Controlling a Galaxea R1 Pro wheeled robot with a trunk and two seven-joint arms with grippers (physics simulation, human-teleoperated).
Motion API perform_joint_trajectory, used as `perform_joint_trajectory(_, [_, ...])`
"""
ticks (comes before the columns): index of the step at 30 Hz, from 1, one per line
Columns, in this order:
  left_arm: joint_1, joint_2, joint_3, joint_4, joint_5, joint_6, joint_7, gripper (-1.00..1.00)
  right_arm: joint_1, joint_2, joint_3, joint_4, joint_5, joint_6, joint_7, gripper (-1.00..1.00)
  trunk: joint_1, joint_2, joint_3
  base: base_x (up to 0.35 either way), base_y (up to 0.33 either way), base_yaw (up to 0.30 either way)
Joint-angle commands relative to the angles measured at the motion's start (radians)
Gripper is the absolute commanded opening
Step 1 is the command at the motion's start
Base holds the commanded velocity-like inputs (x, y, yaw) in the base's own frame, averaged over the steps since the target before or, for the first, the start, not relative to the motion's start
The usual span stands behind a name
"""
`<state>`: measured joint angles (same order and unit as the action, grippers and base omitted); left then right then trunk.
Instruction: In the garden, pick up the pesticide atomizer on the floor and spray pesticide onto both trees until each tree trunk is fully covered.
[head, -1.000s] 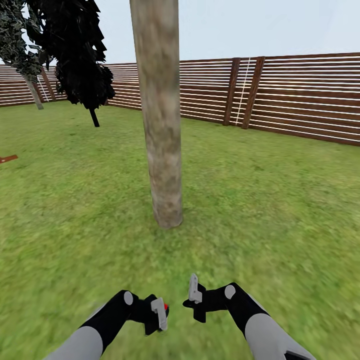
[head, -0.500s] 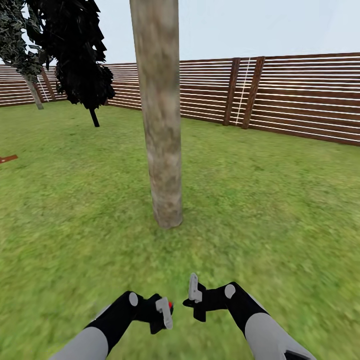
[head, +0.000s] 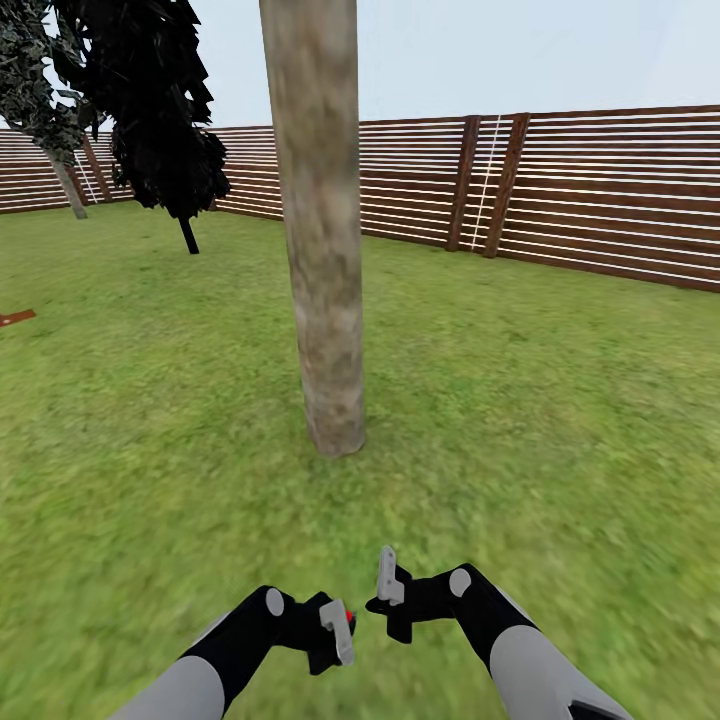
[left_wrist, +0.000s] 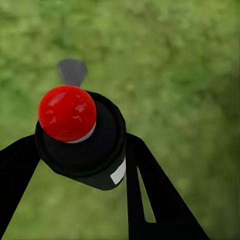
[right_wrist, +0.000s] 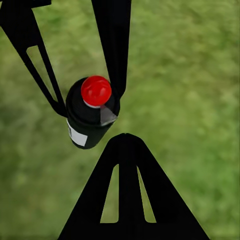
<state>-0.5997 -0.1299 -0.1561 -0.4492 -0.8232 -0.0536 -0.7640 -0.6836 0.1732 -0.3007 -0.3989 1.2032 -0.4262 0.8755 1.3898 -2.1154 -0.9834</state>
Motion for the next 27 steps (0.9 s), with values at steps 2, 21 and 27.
perform_joint_trajectory(2, [0.0,0.0,0.001,-0.001,-0.009,-0.006,-0.001,-1.0,-0.001,0.001,-0.009,-0.001,0.007,-0.003,0.005,-1.0,0.0,0.0,-0.001,0.0,0.0,0.0])
perform_joint_trajectory(21, [-0.002,-0.028,0.001,-0.003,-0.001,-0.007,0.008,-1.0,-0.001,0.001,-0.009,-0.001,0.006,-0.003,0.005,-1.0,0.0,0.0,-0.001,0.0,0.0,0.0])
perform_joint_trajectory(27, [-0.002,-0.03,0.003,-0.005,0.001,-0.01,0.015,-1.0,-0.001,0.001,-0.009,-0.001,0.006,-0.003,0.005,-1.0,0.0,0.0,-0.001,0.0,0.0,0.0])
